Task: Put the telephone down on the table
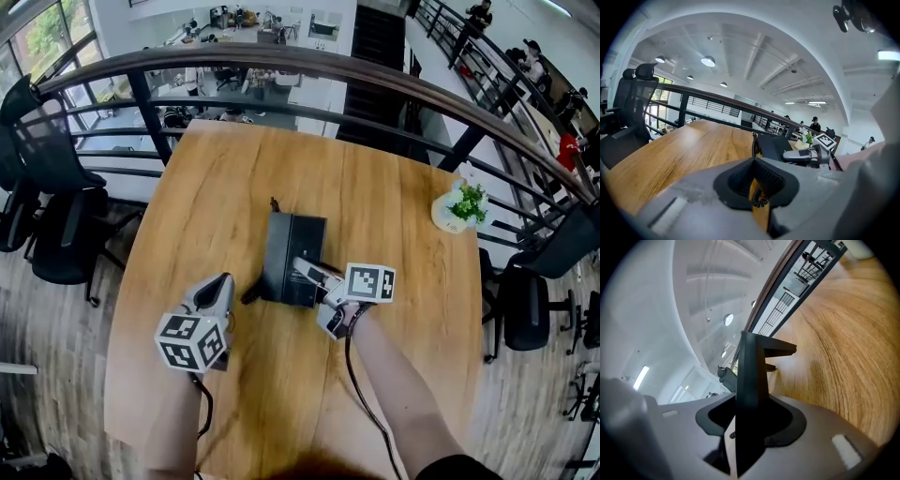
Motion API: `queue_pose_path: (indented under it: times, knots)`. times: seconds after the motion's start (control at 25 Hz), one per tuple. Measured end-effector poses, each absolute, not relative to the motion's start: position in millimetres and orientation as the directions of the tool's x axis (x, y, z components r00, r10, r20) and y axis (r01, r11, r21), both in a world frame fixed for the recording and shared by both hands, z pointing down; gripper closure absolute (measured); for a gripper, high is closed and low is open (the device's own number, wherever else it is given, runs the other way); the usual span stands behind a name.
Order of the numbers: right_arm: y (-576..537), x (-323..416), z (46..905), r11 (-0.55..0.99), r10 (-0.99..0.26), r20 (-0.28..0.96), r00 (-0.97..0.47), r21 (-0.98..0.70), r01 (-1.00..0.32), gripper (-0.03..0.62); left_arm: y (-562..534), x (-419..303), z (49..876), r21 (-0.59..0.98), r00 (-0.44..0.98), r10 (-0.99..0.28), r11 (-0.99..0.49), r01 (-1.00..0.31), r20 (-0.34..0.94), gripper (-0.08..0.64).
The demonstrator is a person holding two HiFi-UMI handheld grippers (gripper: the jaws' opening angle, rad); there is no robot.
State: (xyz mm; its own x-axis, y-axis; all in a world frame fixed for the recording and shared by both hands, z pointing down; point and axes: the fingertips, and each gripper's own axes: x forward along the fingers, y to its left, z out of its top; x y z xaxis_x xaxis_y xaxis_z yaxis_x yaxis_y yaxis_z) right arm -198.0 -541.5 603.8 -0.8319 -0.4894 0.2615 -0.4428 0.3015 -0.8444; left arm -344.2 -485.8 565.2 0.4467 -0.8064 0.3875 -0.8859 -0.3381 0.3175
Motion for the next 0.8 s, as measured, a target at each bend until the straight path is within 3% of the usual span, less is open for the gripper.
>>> queue_pose_path:
  times: [0.44, 0.8]
  knots:
    - [-545, -185, 621, 0.212, -0.533, 0.423, -0.733, -0.771, -0.600, 0.322, -473, -343, 556, 0.318, 0.458, -0.805, -0.352, -0.881, 0.378, 0.558]
    - [-549, -176, 621, 0.229, -0.561, 0.503, -0.657, -0.668, -0.708, 0.300, -461, -344, 549, 0.314, 0.455, -0.811, -0.353, -0.882, 0.368, 0.558]
